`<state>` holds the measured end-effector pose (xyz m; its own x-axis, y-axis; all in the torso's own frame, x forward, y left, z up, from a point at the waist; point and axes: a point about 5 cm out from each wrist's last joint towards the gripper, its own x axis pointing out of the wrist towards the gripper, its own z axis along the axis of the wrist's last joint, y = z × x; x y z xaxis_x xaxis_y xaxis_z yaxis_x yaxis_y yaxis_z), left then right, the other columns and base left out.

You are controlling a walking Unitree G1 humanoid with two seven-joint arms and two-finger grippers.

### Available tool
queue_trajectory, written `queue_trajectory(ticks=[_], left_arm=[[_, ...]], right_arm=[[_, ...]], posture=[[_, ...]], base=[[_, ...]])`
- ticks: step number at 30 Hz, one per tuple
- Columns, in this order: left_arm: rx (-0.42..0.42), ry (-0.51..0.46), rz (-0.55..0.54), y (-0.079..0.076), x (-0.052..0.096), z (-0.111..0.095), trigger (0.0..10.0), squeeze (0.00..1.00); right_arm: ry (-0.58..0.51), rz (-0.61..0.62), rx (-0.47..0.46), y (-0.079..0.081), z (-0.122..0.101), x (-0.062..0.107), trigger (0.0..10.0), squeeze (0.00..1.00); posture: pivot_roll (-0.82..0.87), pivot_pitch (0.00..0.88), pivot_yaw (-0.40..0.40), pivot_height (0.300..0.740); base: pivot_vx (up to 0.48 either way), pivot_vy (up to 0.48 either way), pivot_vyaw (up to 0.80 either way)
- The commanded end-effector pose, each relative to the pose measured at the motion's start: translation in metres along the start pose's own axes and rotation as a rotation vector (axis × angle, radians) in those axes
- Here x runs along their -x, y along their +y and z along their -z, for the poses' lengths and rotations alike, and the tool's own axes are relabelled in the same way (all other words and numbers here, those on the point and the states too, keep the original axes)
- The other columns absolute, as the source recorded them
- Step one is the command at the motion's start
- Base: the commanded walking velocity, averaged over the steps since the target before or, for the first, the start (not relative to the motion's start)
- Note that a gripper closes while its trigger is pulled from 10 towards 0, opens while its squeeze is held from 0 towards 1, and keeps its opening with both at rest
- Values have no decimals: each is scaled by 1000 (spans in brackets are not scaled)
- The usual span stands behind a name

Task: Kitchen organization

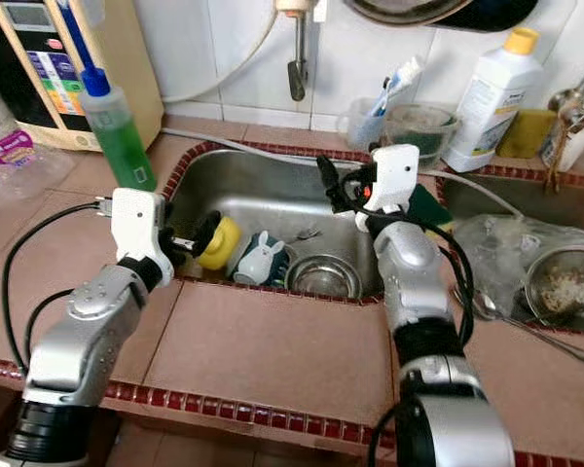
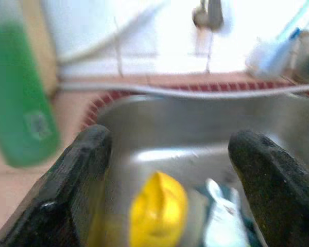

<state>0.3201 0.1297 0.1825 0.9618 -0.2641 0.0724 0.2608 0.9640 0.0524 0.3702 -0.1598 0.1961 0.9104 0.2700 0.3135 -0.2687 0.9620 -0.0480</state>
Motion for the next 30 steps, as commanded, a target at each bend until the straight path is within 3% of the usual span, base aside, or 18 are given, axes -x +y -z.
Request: queue_trajectory(ticks=[1, 7, 13, 19, 26, 27, 30], left_arm=[[5, 8, -11, 2, 1, 6, 10000, 0], [86, 9, 42, -2, 7, 17, 10000, 0], [61, 15, 57, -5, 12, 28, 10000, 0], [69, -3, 69, -4, 15, 32, 10000, 0], [40, -18, 73, -3, 17, 34, 10000, 0], [36, -20, 76, -3, 18, 35, 10000, 0], [47, -46, 74, -3, 25, 38, 10000, 0]], right_arm=[[-5, 5, 5, 4, -1, 3, 10000, 1000], [10, 12, 35, 13, 5, 17, 10000, 1000], [35, 60, 5, 16, 10, 30, 10000, 1000], [72, 28, -12, 38, 18, 46, 10000, 1000], [67, 40, 12, 48, 17, 52, 10000, 1000], [60, 45, 12, 48, 16, 53, 10000, 4], [22, 65, 19, 48, 11, 60, 10000, 0]], posture=[[-60, 8, 23, 740], [-64, 0, 21, 740], [-65, 0, 14, 740], [-80, 0, 18, 740], [-88, 5, 30, 740], [-89, 8, 32, 740], [-94, 14, 38, 740]], base=[[0, 0, 0], [0, 0, 0], [0, 0, 0], [0, 0, 0], [0, 0, 0], [0, 0, 0], [0, 0, 0]])
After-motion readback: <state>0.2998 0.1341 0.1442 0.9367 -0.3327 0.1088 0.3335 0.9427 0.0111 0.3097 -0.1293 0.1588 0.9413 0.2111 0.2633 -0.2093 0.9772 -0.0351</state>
